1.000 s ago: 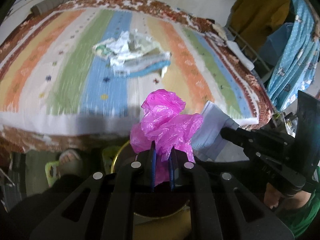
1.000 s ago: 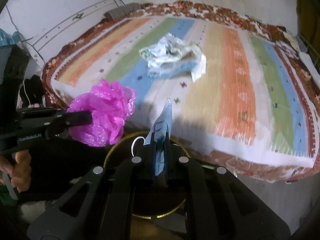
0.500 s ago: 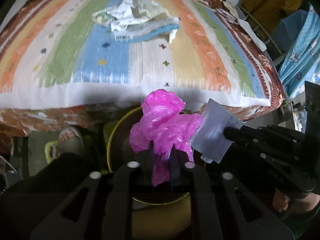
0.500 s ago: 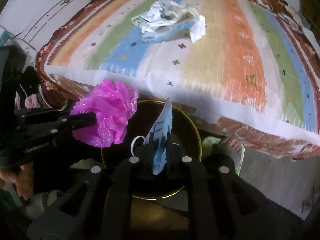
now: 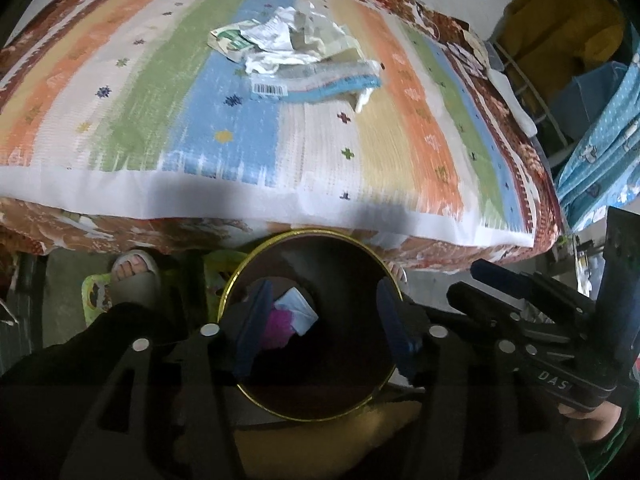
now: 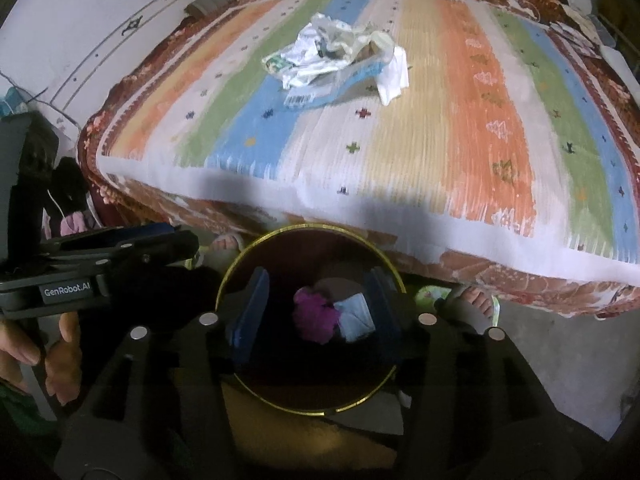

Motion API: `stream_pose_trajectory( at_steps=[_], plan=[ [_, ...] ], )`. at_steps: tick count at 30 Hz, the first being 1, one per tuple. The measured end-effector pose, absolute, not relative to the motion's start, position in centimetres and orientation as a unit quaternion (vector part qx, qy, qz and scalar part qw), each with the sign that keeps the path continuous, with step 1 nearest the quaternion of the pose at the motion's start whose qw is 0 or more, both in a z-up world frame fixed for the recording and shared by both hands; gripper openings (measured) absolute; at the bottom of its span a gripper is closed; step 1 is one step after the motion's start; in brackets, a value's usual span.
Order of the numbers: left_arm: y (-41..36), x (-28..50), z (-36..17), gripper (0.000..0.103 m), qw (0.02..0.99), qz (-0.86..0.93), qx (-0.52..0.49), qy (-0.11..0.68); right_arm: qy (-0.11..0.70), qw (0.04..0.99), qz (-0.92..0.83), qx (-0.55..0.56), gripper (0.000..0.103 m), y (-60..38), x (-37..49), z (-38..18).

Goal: Collect trash
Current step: 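Carry both items to the bin and open both tools to drop them, then move both tools back over the remaining paper and plastic trash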

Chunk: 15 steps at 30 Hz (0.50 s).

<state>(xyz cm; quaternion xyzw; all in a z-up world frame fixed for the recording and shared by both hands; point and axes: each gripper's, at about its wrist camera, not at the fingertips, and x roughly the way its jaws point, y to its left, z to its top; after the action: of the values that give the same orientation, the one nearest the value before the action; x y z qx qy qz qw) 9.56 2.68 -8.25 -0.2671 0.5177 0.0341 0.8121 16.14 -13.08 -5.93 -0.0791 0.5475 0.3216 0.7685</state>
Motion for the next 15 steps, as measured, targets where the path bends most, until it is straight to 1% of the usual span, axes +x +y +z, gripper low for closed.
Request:
stream_pose_trajectory(
  at_steps=[2, 7, 9, 11, 13, 15],
  plan=[
    [3.1, 9.6, -8.0, 0.062, 0.815, 0.042, -0.266, 0.514, 0.541, 0.774, 0.323, -0.073, 0.054, -13.1, 16.4, -5.5],
    [4.3, 9.7, -7.1, 0.067, 0.821, 0.052, -0.267, 0.503, 0.520, 0.786, 0.328, -0.063, 0.056, -13.2, 17.1, -4.3],
    [4.5, 9.8, -6.4, 0.073, 0.828, 0.048, -0.262, 0.494, 0.510, 0.793, 0.328, -0.061, 0.057, -13.3, 17.4, -3.8],
    [4.8, 9.9, -5.6, 0.076, 0.836, 0.057, -0.249, 0.486, 0.500, 0.798, 0.330, -0.061, 0.059, -13.3, 17.6, -3.2],
    [5.3, 10.0, -5.0, 0.077, 0.839, 0.059, -0.247, 0.481, 0.490, 0.803, 0.332, -0.060, 0.063, -13.2, 17.9, -2.6],
    [6.0, 10.4, -4.5, 0.079, 0.841, 0.068, -0.241, 0.479, 0.481, 0.809, 0.332, -0.065, 0.063, -13.1, 18.0, -2.2]
  ],
)
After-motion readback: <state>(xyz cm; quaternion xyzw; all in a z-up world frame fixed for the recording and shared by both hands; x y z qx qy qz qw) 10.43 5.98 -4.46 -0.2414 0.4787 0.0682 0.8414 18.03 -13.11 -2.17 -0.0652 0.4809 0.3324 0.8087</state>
